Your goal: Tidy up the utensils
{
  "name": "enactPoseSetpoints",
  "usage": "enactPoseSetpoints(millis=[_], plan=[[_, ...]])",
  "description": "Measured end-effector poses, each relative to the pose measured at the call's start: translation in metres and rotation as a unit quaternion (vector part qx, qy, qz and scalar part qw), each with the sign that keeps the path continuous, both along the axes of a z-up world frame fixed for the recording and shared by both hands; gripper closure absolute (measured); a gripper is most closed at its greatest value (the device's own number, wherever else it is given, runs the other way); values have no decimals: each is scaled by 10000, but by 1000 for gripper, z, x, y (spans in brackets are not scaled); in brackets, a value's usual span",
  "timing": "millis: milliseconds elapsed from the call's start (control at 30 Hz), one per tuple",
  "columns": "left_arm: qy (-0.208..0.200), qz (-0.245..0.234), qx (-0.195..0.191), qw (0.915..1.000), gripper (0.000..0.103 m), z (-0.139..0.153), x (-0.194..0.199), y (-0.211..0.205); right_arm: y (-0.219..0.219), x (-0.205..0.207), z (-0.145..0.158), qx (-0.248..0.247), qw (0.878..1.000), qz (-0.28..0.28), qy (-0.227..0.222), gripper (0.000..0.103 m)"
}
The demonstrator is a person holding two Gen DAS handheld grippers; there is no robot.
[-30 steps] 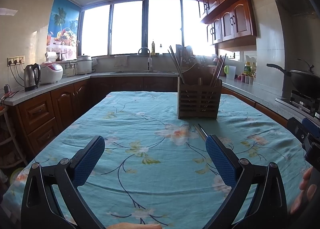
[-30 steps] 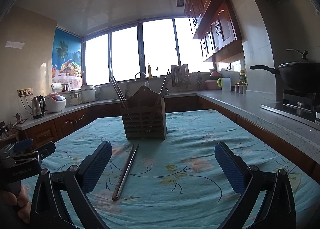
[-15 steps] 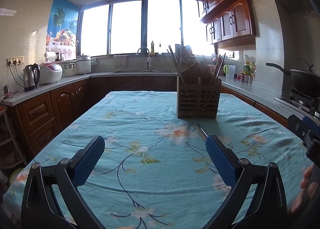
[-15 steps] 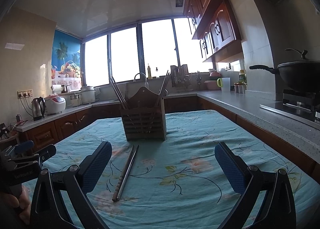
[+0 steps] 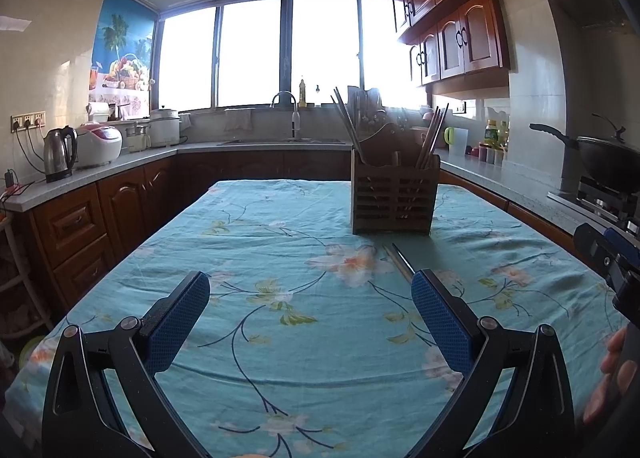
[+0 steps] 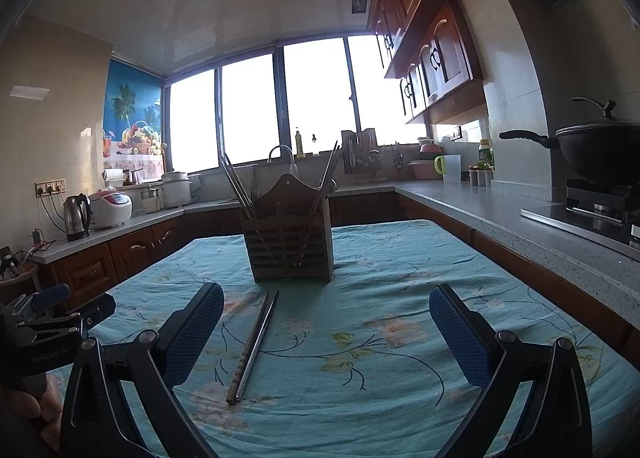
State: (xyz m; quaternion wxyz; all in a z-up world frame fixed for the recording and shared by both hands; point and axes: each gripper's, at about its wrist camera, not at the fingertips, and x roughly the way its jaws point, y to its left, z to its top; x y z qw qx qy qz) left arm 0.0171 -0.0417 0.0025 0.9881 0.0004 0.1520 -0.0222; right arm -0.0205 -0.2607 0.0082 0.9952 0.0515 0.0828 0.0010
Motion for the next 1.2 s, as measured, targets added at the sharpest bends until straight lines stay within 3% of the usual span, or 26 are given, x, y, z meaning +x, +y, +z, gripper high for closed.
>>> enactPoseSetpoints(millis=[1200], plan=[[102,-75,33,9999,0,-1,5,-3,2,1,1,91,9999,-14,63,0]])
